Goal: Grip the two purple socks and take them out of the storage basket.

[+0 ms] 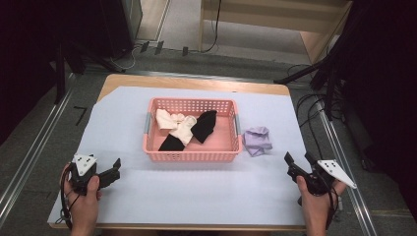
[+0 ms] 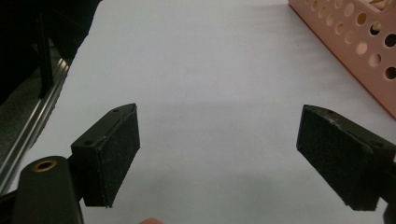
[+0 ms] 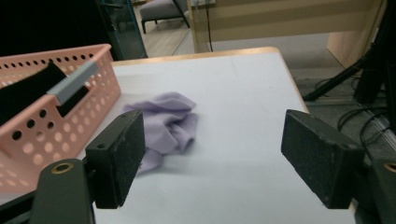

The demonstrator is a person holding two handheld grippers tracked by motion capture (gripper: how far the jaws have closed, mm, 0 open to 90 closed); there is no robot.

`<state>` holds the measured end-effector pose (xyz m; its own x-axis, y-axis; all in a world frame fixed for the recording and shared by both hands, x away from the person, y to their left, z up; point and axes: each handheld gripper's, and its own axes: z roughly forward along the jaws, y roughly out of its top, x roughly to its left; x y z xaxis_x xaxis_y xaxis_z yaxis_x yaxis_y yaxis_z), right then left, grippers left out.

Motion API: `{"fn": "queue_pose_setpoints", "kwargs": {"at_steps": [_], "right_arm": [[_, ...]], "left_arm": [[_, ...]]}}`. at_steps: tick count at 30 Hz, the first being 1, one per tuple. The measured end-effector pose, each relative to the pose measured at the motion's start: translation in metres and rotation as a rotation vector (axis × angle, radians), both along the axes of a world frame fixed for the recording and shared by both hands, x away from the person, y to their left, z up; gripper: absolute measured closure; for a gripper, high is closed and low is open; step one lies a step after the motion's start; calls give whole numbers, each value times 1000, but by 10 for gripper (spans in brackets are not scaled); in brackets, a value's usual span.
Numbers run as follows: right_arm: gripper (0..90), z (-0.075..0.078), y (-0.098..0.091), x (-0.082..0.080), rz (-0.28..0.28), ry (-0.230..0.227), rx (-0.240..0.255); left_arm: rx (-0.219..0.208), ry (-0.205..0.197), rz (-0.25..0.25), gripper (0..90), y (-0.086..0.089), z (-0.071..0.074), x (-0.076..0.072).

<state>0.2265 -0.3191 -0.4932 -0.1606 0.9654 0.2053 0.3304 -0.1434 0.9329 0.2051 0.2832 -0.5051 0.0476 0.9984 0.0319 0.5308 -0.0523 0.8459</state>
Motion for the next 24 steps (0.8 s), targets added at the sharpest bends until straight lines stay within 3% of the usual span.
{"fn": "queue_pose_setpoints", "kwargs": {"at_steps": [9, 15, 24], "right_arm": [[222, -19, -22, -21, -28, 45, -14], [230, -34, -26, -29, -45, 71, -15], [241, -35, -25, -36, -88, 17, -18]], "left_arm": [[-1, -5, 2, 146, 0, 0, -1], [6, -5, -3, 146, 0, 0, -1], [11, -6, 0, 145, -1, 0, -1]]}}
